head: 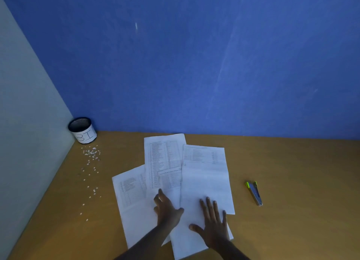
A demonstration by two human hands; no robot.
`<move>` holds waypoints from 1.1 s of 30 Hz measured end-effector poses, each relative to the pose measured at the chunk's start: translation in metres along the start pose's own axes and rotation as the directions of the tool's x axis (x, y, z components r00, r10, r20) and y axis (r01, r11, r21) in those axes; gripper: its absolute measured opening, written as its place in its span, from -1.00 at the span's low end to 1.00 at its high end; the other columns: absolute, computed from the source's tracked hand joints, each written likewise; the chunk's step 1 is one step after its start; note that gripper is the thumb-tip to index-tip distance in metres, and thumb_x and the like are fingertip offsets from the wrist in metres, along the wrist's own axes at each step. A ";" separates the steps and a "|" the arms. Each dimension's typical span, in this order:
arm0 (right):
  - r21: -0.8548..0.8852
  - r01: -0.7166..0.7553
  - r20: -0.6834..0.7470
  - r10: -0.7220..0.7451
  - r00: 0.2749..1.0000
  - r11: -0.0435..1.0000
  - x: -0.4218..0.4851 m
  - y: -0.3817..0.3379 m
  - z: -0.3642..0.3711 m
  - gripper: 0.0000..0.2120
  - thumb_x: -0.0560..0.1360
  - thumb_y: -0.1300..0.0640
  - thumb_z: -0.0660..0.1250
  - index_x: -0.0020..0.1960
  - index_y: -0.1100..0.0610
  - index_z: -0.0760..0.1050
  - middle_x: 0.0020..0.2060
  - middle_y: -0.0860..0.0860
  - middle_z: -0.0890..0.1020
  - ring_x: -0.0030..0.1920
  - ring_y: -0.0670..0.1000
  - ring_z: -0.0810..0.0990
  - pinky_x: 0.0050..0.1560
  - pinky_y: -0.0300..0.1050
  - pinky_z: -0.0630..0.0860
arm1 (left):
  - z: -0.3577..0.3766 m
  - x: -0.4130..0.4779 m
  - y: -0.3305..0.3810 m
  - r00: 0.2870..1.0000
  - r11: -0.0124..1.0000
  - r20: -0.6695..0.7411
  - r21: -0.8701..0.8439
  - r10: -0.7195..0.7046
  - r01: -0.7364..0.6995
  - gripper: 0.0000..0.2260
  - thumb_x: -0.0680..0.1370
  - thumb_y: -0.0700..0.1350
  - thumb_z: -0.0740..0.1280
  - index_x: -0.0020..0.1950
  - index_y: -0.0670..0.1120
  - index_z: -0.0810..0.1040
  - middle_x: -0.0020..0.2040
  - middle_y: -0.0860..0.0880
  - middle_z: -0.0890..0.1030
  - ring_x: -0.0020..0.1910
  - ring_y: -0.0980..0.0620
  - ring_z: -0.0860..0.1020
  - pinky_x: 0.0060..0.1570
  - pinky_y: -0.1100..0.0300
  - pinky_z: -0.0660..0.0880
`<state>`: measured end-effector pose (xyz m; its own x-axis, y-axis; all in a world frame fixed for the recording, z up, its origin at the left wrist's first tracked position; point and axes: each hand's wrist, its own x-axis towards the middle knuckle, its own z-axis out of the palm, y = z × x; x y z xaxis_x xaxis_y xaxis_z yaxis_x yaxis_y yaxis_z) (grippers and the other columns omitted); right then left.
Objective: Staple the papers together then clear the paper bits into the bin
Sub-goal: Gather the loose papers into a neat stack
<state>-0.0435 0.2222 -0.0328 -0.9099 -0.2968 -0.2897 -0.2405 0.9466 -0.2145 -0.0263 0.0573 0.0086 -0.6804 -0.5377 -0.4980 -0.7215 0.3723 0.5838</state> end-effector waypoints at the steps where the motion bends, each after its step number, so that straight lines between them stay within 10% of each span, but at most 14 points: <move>1: 0.001 -0.009 -0.011 0.009 1.000 1.000 0.000 0.001 0.001 -0.15 0.33 -0.56 -0.06 0.38 -0.02 0.30 0.29 0.01 0.55 0.23 0.13 0.58 0.06 0.33 0.48 | -0.001 0.002 -0.001 1.000 0.998 0.000 -0.063 -0.024 0.024 -0.02 0.37 0.03 0.52 0.51 -0.09 -0.12 0.49 -0.13 0.10 0.41 -0.16 0.28 0.28 0.04 0.40; 7: 0.023 -0.068 0.022 0.068 0.997 0.997 -0.010 -0.001 -0.003 -0.14 0.31 -0.57 -0.15 0.25 -0.04 0.50 0.09 -0.07 0.67 0.04 0.06 0.68 -0.09 0.23 0.57 | 0.008 -0.005 -0.021 0.986 0.943 0.165 -0.332 0.020 0.037 -0.15 0.37 -0.20 0.50 0.39 -0.06 -0.07 0.13 -0.06 0.49 -0.01 -0.01 0.56 -0.25 0.30 0.58; 13: -0.034 -0.012 -0.049 0.010 0.999 0.999 -0.020 -0.013 -0.011 -0.37 0.09 -0.41 0.42 0.05 -0.09 0.60 -0.15 -0.14 0.66 -0.19 0.00 0.66 -0.20 0.09 0.60 | 0.002 -0.008 -0.040 0.958 0.968 0.249 -0.237 0.143 -0.083 -0.70 0.46 -0.18 0.35 0.18 -0.04 0.45 0.15 -0.01 0.62 -0.01 0.05 0.60 -0.05 0.24 0.59; 22: -0.079 0.156 -0.042 -0.160 0.986 0.985 -0.016 -0.004 -0.015 -0.60 0.49 -0.24 0.01 0.06 -0.14 0.55 0.15 -0.08 0.60 0.18 -0.02 0.58 0.21 0.08 0.48 | -0.035 0.005 -0.033 0.976 0.976 0.105 -0.125 0.189 -0.176 -0.74 0.54 -0.04 0.32 0.23 -0.01 0.50 0.14 0.02 0.62 0.04 0.01 0.58 -0.03 0.19 0.50; 28: 0.056 0.156 0.054 -0.159 0.986 0.986 -0.016 0.005 -0.012 -0.40 0.57 -0.17 0.05 0.53 -0.15 -0.11 0.53 -0.05 -0.16 0.55 0.03 -0.10 0.49 0.04 -0.14 | -0.062 0.020 -0.045 0.991 0.984 -0.061 -0.128 0.117 -0.124 -0.69 0.57 0.02 0.28 0.27 -0.08 0.50 0.18 -0.03 0.60 0.09 -0.05 0.57 0.05 0.09 0.52; 33: 0.050 0.234 0.051 -0.236 0.970 0.971 -0.012 0.002 -0.013 -0.17 0.60 -0.08 0.04 0.03 -0.47 -0.72 0.56 0.01 -0.09 0.55 0.07 -0.06 0.50 0.02 0.04 | -0.074 0.027 -0.052 0.991 0.982 -0.088 -0.154 0.099 -0.112 -0.81 0.57 -0.06 0.30 0.11 -0.11 0.57 0.07 -0.07 0.64 -0.04 -0.04 0.59 -0.08 0.12 0.53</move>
<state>-0.0368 0.2290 -0.0177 -0.8088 -0.5181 -0.2783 -0.4292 0.8435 -0.3229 0.0025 -0.0325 0.0123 -0.7348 -0.5623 -0.3793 -0.6122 0.3090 0.7279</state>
